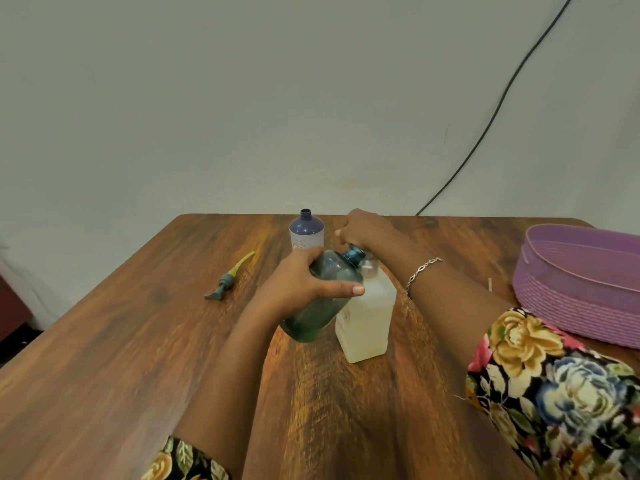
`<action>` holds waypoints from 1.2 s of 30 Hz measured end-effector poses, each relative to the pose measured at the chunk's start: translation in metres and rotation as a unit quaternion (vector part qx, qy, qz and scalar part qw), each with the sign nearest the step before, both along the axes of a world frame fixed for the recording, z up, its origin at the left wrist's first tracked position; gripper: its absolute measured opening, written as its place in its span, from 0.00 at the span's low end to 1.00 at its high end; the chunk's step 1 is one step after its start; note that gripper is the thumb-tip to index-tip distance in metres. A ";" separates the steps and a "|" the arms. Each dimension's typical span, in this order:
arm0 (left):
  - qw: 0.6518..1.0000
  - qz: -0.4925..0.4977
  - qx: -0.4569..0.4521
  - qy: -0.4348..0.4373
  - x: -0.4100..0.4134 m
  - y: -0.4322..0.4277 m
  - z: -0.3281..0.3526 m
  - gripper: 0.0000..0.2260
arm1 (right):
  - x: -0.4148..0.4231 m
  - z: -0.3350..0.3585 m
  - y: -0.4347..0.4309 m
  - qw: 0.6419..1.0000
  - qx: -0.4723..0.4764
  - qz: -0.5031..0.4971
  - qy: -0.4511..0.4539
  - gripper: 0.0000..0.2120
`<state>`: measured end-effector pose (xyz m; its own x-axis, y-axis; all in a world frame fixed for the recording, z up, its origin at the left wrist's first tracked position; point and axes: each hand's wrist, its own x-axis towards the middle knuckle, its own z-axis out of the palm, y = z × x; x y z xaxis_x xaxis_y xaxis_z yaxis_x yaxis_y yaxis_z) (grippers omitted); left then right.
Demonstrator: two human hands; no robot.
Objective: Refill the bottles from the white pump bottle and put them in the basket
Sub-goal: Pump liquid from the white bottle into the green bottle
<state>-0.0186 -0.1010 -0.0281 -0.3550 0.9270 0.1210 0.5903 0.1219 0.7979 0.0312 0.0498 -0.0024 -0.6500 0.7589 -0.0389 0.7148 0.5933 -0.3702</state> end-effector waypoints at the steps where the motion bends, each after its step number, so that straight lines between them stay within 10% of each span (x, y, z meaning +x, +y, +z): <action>1: 1.000 0.000 -0.001 -0.003 0.000 0.000 0.000 0.35 | -0.001 0.000 0.000 1.000 -0.009 0.002 0.007 0.07; 36: 1.000 0.002 0.000 0.000 0.003 0.002 0.002 0.34 | -0.002 0.002 0.004 0.996 -0.075 0.016 0.052 0.11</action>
<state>-0.0158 -0.0986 -0.0260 -0.3593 0.9255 0.1202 0.5891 0.1250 0.7984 0.0296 0.0538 -0.0007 -0.6804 0.7282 -0.0820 0.6498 0.5478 -0.5269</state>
